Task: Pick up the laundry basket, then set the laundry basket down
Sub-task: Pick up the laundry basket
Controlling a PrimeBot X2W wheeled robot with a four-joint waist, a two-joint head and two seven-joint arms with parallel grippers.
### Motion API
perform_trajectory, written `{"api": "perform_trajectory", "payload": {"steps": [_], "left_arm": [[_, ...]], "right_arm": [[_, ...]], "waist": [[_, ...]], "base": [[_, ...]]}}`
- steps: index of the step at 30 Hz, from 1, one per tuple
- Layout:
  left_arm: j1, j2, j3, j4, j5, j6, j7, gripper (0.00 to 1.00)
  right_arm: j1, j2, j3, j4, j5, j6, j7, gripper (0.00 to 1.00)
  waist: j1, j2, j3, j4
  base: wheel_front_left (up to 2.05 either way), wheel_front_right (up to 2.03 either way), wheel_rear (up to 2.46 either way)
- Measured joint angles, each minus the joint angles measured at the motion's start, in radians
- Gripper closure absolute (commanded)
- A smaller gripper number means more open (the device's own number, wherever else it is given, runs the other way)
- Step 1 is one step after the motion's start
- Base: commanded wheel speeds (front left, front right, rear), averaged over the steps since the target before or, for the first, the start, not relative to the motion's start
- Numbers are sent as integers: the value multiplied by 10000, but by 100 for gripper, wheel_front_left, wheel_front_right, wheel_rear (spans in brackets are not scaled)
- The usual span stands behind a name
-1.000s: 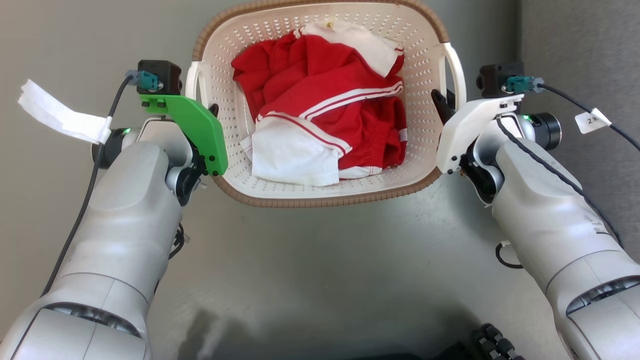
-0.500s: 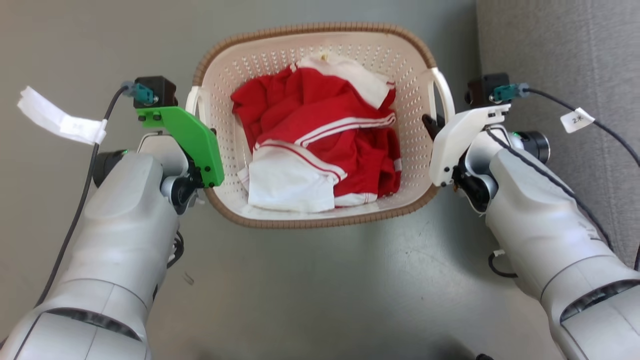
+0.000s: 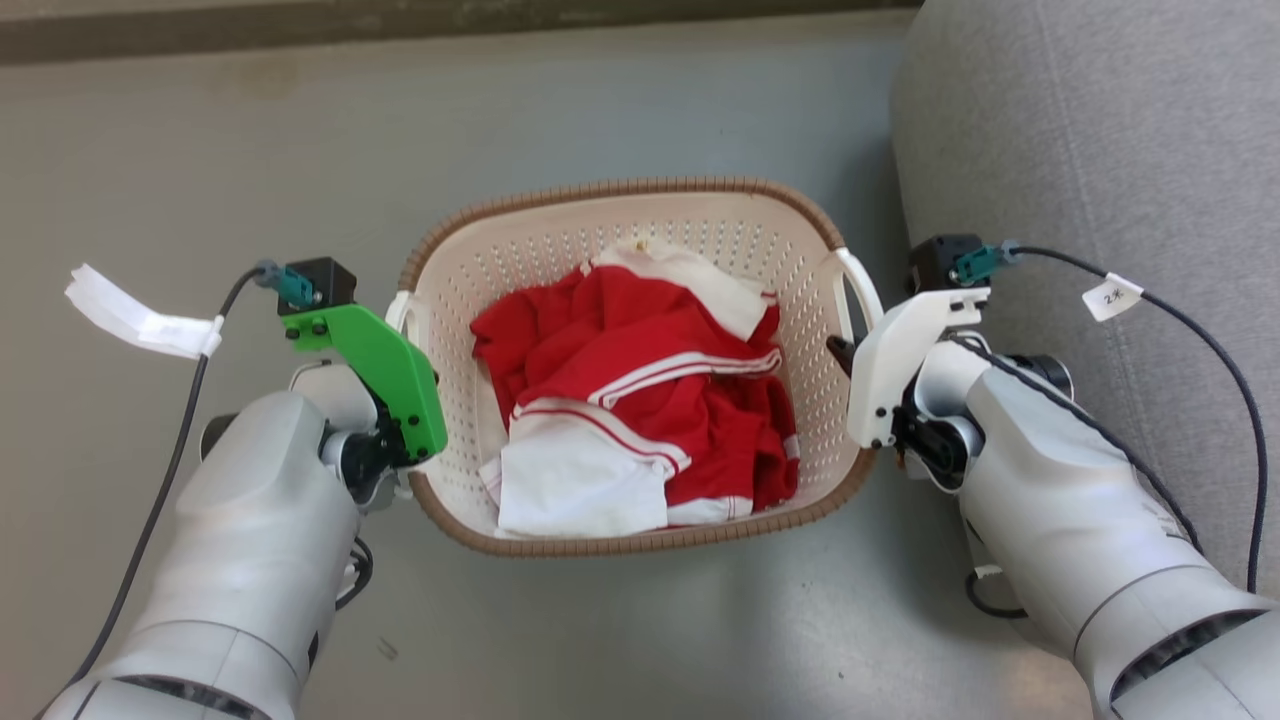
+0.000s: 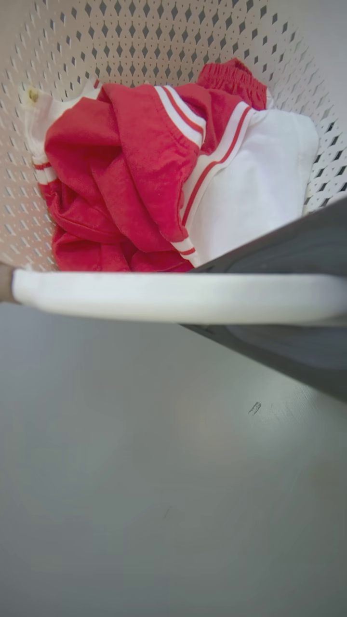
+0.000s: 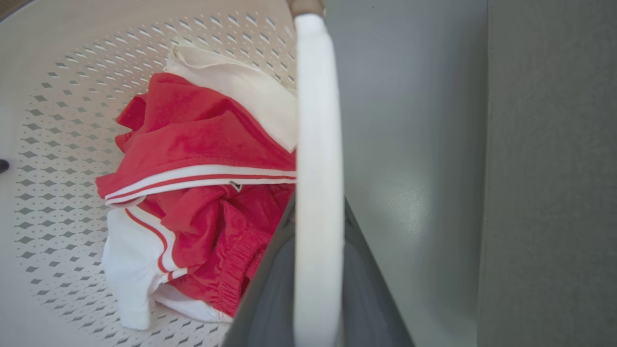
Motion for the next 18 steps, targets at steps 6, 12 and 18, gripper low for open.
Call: {"api": "perform_trajectory", "payload": {"steps": [6,12,18], "left_arm": [[406,23,6,75,-190,0,247,100],[802,130,25,98,-378,-2,575,100],[1238,159,36,128,-665,-2,840,100]], "right_arm": [[352,0,238,-92,403,0,472,100],[699,13,522,-219,846,-2,911,100],[1050,27,742,-257,1089,-12,1279,100]], "waist": [[0,0,-754,-83],[0,0,-1504,-170],[0,0,-2199,-267]], "base": [[0,0,0],[0,0,0],[0,0,0]]}}
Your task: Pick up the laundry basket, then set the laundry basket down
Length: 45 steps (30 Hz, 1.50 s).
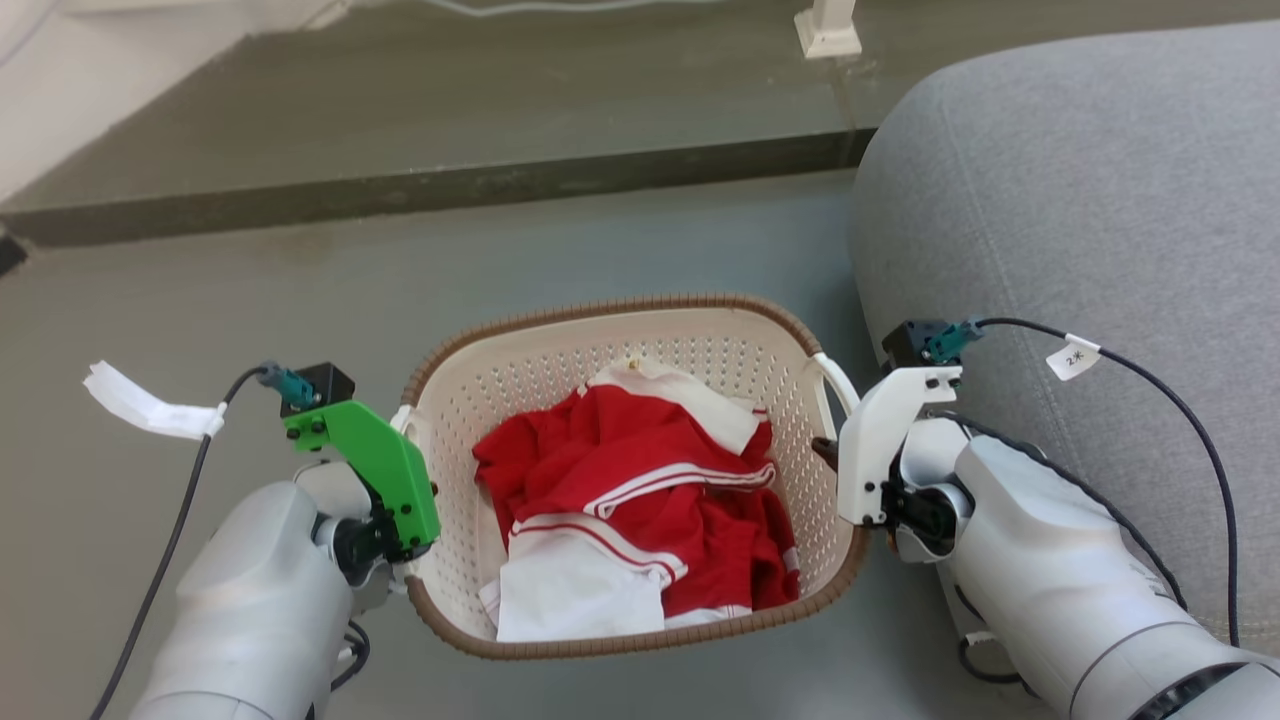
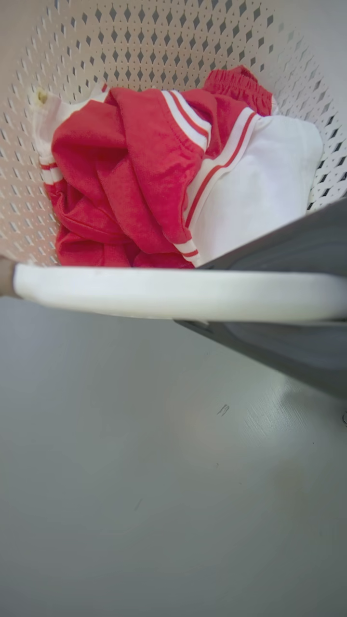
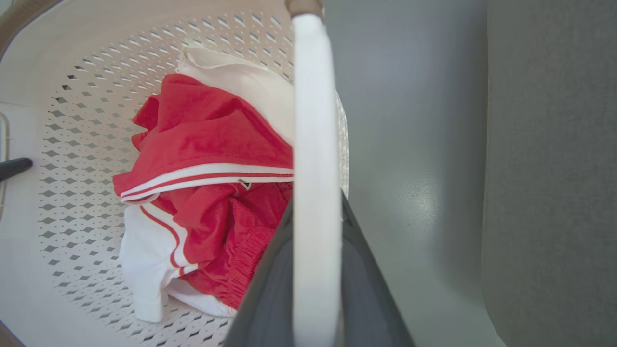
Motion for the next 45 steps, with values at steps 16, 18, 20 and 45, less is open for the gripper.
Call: {"api": "perform_trajectory", "payload": {"steps": [16,18,20,45], "left_arm": [[656,81,67,25,-351,0,531,100],[707,94,67,23,-368,0,587,100],[711,115,67,19,-380,0,617,100],[948,255,31,-42,-629,-2,717,100]], "right_arm": [[590,-25,424,-109,752,-6,796,100],[590,-25,474,-109,813,-6,861,100],[589,-23,533,-115,825,-6,899,100],[586,-10,945,-121,1183,-13,1066,100]], "waist": [[0,0,-1206,-246],[0,0,-1245,-267],[0,0,-1281,-286],[0,0,-1467,-346]], "base": [[0,0,0],[0,0,0],[0,0,0],[0,0,0]]}}
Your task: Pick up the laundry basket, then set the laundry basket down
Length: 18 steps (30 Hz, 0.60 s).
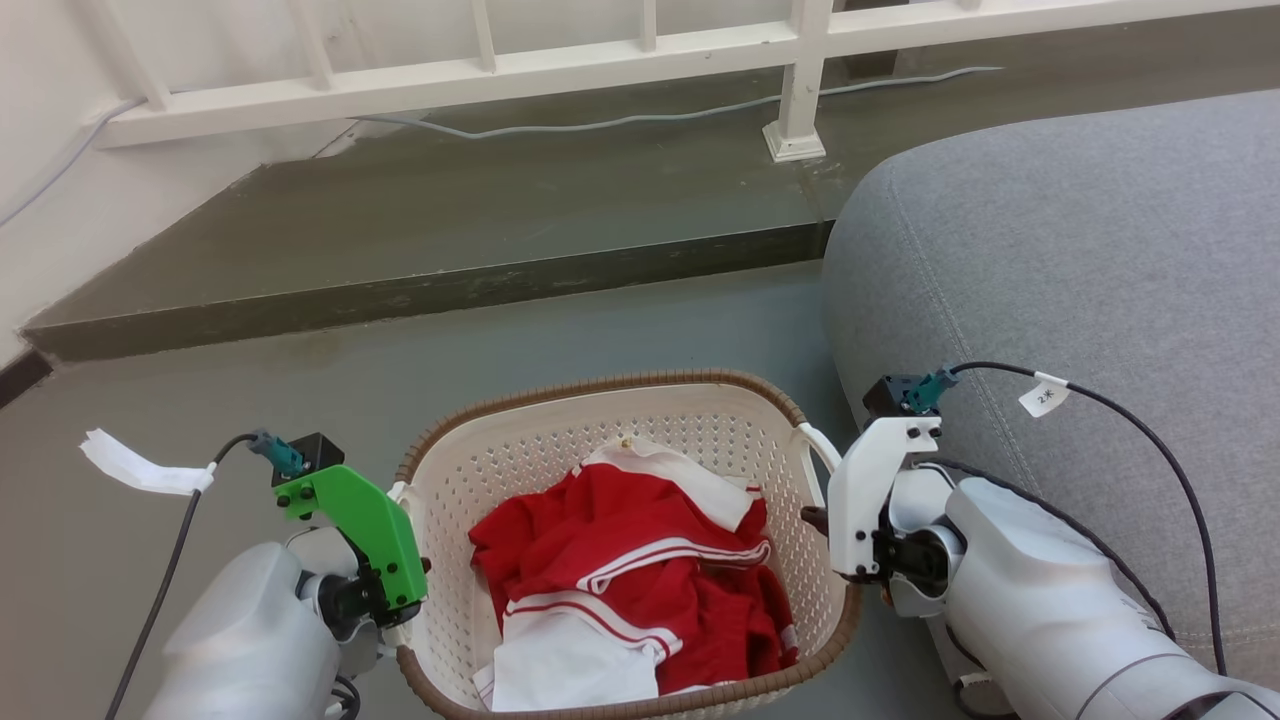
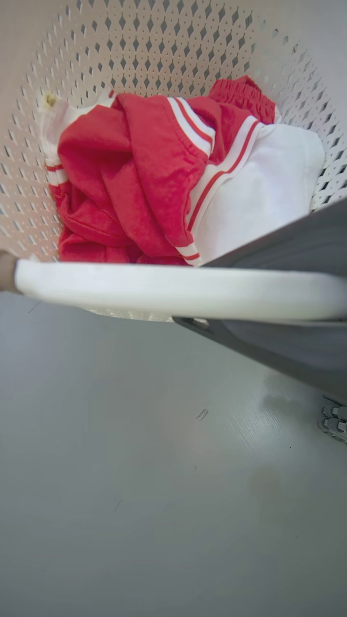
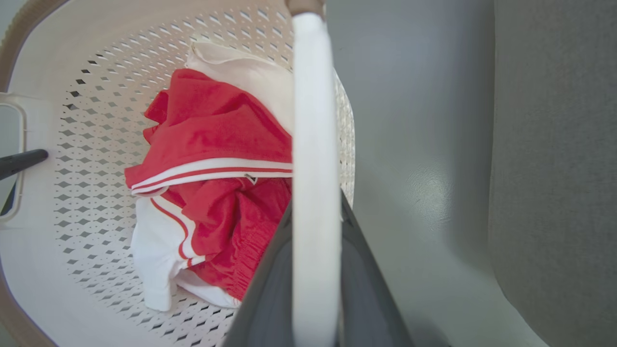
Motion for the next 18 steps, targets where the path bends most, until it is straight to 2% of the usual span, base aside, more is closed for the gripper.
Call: {"api": "perform_trajectory", "payload": {"steps": [18], "left_arm": [[14,56,-58,-86,-73,-4,0,100]], "right_arm": [[0,-2,96,31,339,-2,-42,100]], "waist": [[0,0,27,17]], "base": [[0,0,0]]}}
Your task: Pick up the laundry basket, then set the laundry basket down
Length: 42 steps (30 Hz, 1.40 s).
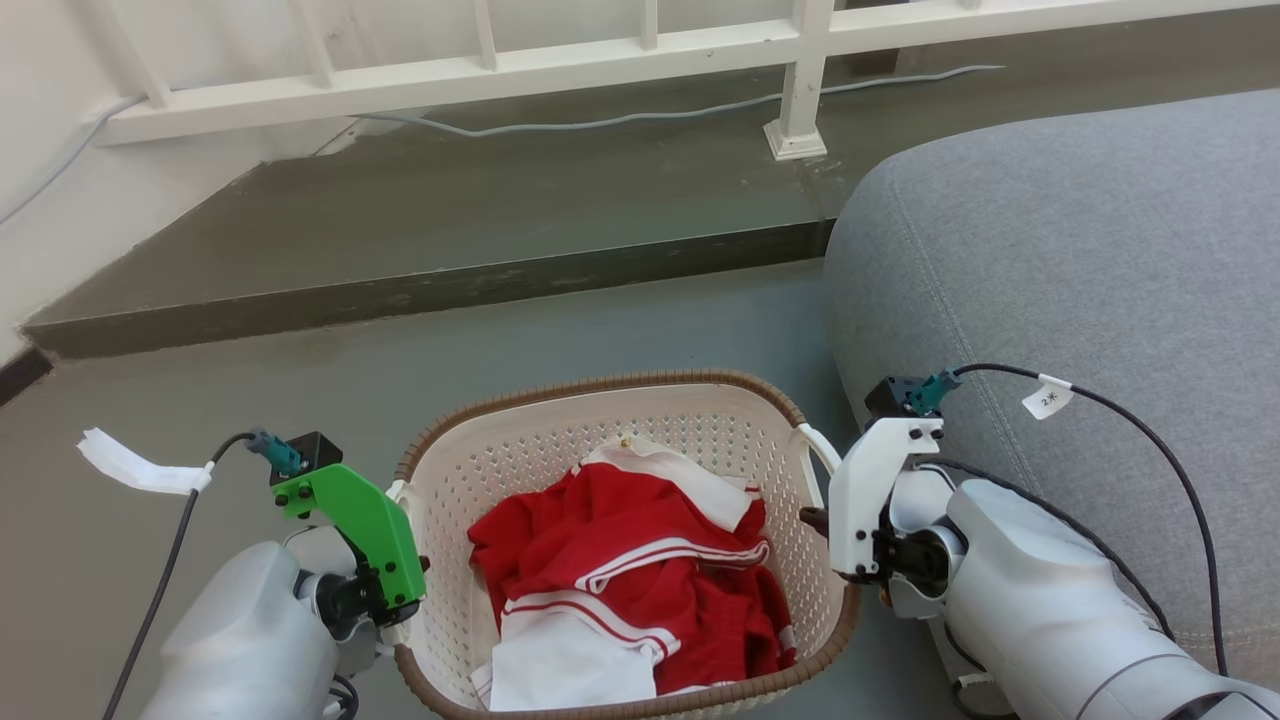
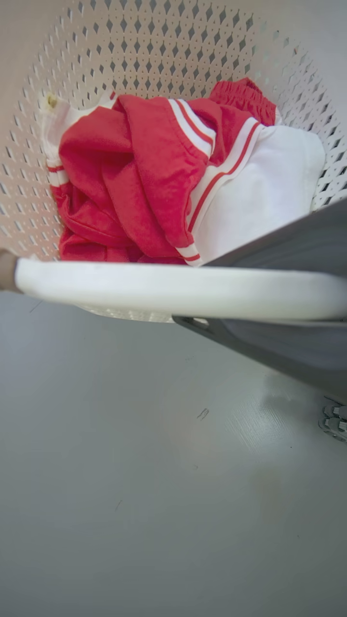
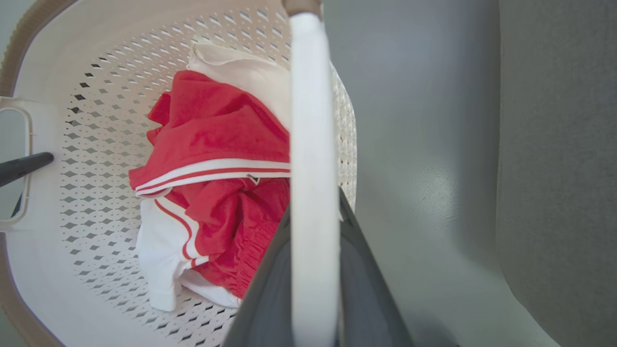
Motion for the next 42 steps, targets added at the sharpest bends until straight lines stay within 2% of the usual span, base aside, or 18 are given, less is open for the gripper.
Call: {"api": "perform_trajectory", "payload": {"steps": [15,26,42], "left_arm": [[87,19,-119,-169,2,0,-36,100],[91,31,-257,-305,84,0,-650,100],[-755,21,-589,-744,675,13,-1789,100]], "right_arm": [[0,-23,115,6,194,-67,-25,100],[-38,-23,215,40,242,-65,-564,100],[-896,-215,234,52,-75,-61,-1785,100]], "waist": [[0,0,40,67],[0,0,268,113],[1,0,1807,269]], "base": [[0,0,0],[0,0,0],[0,0,0]]}}
